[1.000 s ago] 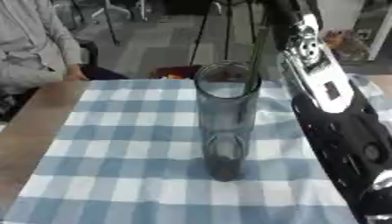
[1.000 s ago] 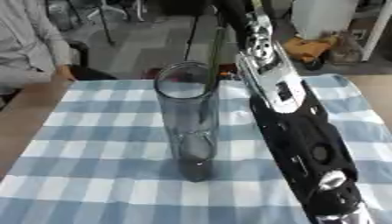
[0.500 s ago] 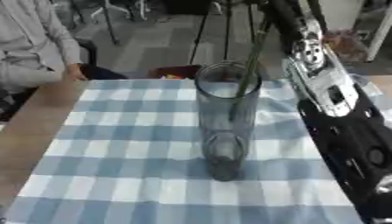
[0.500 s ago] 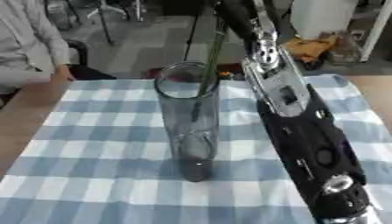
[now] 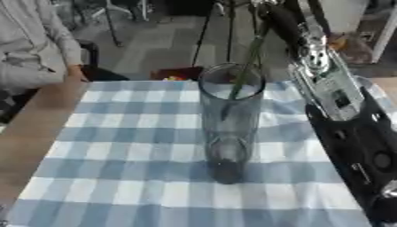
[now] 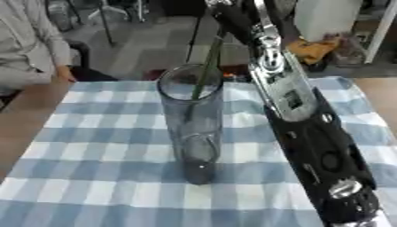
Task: Arrange flowers into the vase.
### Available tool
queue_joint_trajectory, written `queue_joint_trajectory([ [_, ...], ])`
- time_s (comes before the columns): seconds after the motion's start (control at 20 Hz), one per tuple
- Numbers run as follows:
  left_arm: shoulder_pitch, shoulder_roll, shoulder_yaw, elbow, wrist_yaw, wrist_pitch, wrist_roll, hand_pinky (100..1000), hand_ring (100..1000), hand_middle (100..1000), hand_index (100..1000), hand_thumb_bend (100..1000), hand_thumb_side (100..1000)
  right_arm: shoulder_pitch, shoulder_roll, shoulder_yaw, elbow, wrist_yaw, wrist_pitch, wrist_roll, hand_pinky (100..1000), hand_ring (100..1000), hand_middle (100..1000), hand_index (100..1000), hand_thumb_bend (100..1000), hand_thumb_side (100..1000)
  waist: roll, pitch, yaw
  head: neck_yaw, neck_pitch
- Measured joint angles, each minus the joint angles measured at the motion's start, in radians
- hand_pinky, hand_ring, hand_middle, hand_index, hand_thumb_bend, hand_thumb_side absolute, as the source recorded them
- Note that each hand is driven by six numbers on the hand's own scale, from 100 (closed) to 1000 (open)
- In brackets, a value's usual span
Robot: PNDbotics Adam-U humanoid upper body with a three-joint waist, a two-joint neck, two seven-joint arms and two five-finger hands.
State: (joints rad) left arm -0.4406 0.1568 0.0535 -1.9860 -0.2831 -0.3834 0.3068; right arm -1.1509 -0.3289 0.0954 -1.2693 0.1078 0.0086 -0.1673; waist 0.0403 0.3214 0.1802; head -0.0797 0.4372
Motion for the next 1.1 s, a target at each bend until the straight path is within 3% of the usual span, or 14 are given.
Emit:
queue_joint_trajectory([
  [0.5,0.0,0.0,0.0,0.0,0.0,0.001,0.001,532,715,817,876,185,1000,0.007,-0.015,0.004,0.0,0.083,0.039,0.048,726,548,210,269,316,570,0.0,-0.001,0.0,0.003,0.0],
  [0.75,0.0,0.0,0.0,0.0,0.0,0.002,0.002,531,715,817,876,181,1000,0.007,-0.023,0.005,0.0,0.128,0.061,0.091,713,541,182,265,226,540,0.0,-0.001,0.0,0.002,0.0],
  [1.1,0.001,0.0,0.0,0.0,0.0,0.004,0.004,531,715,817,876,182,1000,0.007,-0.038,0.007,0.0,0.201,0.073,0.16,708,537,169,262,212,526,-0.003,-0.002,0.0,0.002,0.0],
])
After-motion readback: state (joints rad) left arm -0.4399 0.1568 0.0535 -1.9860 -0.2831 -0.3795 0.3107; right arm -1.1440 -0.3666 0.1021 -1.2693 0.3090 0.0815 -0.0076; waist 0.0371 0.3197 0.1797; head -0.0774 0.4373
